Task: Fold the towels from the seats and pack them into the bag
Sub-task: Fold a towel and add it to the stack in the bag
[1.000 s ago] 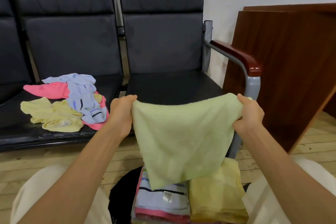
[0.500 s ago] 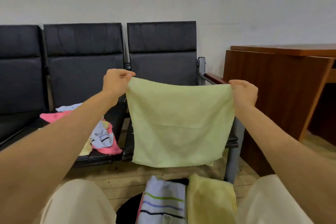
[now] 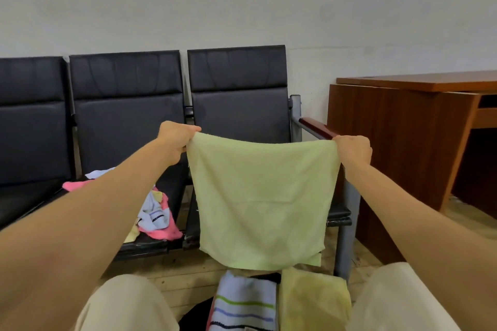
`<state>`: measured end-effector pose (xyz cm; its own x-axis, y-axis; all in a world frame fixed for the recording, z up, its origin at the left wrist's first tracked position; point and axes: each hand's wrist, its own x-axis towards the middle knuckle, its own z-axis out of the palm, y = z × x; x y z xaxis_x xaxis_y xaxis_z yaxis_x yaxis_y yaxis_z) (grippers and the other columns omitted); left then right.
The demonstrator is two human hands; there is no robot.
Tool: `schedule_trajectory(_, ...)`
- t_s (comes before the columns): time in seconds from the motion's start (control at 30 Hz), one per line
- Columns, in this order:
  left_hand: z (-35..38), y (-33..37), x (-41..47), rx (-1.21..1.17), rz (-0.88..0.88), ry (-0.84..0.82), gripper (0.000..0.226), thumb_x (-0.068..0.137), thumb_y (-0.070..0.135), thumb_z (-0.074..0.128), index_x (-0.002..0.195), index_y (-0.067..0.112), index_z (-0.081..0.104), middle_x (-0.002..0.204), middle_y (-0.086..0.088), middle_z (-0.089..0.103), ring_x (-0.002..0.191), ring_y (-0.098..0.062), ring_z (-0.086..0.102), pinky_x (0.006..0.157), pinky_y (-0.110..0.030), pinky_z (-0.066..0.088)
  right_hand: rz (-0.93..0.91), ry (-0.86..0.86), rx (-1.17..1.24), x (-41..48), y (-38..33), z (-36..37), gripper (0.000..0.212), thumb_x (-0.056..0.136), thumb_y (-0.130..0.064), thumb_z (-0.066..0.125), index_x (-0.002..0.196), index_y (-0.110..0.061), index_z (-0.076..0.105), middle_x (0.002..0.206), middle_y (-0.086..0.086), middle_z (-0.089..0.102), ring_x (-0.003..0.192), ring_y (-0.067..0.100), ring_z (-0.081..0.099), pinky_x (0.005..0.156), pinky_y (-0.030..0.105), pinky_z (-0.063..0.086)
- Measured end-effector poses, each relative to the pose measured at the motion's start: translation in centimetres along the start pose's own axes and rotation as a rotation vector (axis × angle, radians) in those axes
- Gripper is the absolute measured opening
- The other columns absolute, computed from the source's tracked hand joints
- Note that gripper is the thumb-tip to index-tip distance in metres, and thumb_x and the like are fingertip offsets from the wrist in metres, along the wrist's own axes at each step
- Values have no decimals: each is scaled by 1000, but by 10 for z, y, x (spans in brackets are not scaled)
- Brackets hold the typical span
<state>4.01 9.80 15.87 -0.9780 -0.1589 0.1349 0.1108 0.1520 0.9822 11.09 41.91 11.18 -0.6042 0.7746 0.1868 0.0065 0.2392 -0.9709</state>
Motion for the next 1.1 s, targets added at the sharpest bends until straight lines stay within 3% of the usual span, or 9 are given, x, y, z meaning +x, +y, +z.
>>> schedule_trajectory(0.07, -3, 0, 3, 18, 30, -16, 12, 86, 3, 67, 97, 1, 69, 96, -11, 66, 92, -25, 64, 84, -34, 52, -26, -55, -162, 5, 3, -4, 35, 95, -18, 49, 121, 3, 60, 113, 22, 62, 91, 28, 54, 78, 35, 45)
schedule_trajectory(0.23, -3, -2, 1, 286, 177, -12, 25, 84, 2, 69, 109, 5, 70, 111, -13, 66, 107, -27, 61, 97, -34, 49, -108, -146, -483, 12, 14, -12, 30, 89, -15, 59, 114, 3, 61, 96, 12, 62, 67, 20, 57, 49, 24, 41)
schedule_trajectory(0.47, 4, 0, -6, 573, 395, 104, 29, 88, 2, 61, 117, 4, 66, 120, -16, 62, 103, -32, 61, 87, -35, 51, -187, -48, -485, 6, 10, -20, 29, 80, -11, 75, 108, -3, 71, 91, 14, 68, 73, 23, 64, 62, 31, 56)
schedule_trajectory(0.57, 4, 2, -5, 626, 446, 107, 26, 91, -2, 55, 108, 11, 69, 103, -15, 61, 90, -36, 59, 77, -33, 46, -206, -39, -396, -1, 5, -21, 26, 82, -14, 77, 104, -3, 72, 95, 13, 69, 76, 19, 60, 75, 32, 55)
schedule_trajectory(0.67, 3, 5, -5, 552, 427, 144, 22, 94, 1, 54, 109, 6, 70, 109, -16, 64, 99, -34, 60, 84, -35, 49, -4, -109, -127, 1, 8, -15, 26, 86, -16, 73, 105, -1, 66, 95, 12, 66, 70, 16, 58, 63, 26, 50)
schedule_trajectory(0.77, 0, 2, -3, 522, 419, 160, 23, 95, 2, 53, 113, -1, 67, 119, -19, 63, 109, -32, 59, 91, -34, 47, 194, -248, 135, 2, 14, -10, 28, 87, -4, 66, 114, -3, 62, 103, 13, 66, 90, 25, 66, 82, 36, 58)
schedule_trajectory(0.9, -5, -10, -1, 547, 412, 155, 22, 96, 3, 53, 111, 0, 68, 116, -19, 65, 106, -32, 60, 87, -34, 47, 82, -240, 128, -2, 19, -4, 26, 92, -6, 62, 118, -5, 67, 103, 10, 68, 90, 22, 65, 83, 35, 56)
schedule_trajectory(1.0, -9, -14, 0, 549, 396, 141, 21, 95, 2, 54, 107, 1, 70, 110, -18, 66, 103, -32, 61, 85, -35, 48, -43, -117, 60, -6, 14, -6, 15, 90, -13, 64, 101, -4, 69, 92, 5, 67, 87, 20, 65, 79, 30, 55)
schedule_trajectory(1.1, -11, -10, -3, 502, 374, 118, 20, 93, 0, 54, 92, 11, 70, 89, -10, 60, 85, -24, 55, 74, -32, 45, -284, -48, -225, -5, 13, -8, 24, 92, -14, 62, 114, -6, 70, 107, 11, 70, 89, 24, 64, 84, 36, 54)
